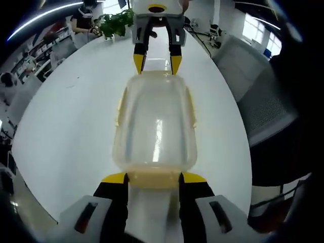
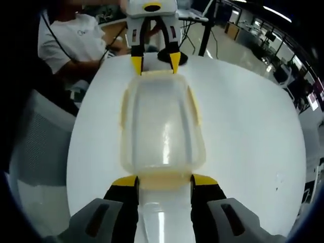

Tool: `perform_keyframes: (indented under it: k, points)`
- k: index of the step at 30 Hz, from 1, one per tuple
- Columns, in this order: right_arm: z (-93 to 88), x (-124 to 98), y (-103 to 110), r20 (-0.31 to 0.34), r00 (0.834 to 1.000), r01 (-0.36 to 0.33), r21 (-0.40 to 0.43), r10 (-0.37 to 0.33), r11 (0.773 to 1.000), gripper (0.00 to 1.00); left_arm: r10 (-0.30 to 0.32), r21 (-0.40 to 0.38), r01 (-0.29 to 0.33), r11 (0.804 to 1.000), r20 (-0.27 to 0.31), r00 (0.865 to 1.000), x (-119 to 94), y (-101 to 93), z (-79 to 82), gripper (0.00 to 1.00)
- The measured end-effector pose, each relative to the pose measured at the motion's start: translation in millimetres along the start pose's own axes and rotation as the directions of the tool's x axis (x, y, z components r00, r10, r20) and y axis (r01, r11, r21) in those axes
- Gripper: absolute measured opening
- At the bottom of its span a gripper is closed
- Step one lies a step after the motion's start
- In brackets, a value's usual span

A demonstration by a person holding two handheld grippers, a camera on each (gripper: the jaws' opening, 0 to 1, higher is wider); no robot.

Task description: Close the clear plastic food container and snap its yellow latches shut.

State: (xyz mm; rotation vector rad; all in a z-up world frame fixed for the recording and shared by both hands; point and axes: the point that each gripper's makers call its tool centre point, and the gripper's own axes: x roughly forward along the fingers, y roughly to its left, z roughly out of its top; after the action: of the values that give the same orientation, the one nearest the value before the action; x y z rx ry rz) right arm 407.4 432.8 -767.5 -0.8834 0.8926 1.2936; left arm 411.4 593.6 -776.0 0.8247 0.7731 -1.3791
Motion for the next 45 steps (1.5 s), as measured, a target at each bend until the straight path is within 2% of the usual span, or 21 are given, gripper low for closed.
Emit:
perform_keyframes:
  k: [10,15,31,45]
  points:
    - [0.0,-13.8,-8.8,-0.028,0.999,0.017,-0.01,-0.017,1.0,0.39,0.036,0.01,-0.037,0.999,0.021,0.999,-11.4,7.3,13.5,0.38]
    - [-1.0,-12.4,-4.0,-0.038,0.999,0.025,-0.004,-0.025,1.0,0.39,0.026,0.021,-0.026,0.999,0.009,1.0,-10.5,5.0,12.9,0.38]
    - [4.3,-17.3,-13.1,-0.014,1.0,0.023,-0.022,-0.024,0.999,0.39,0.062,0.012,-0.062,0.998,-0.001,0.998,-18.7,11.1,15.1,0.38]
    - [-8.8,-24.3,-14.2,-0.017,1.0,0.024,-0.055,-0.025,0.998,0.39,0.078,-0.014,-0.079,0.997,-0.025,0.997,-12.7,5.9,29.1,0.38]
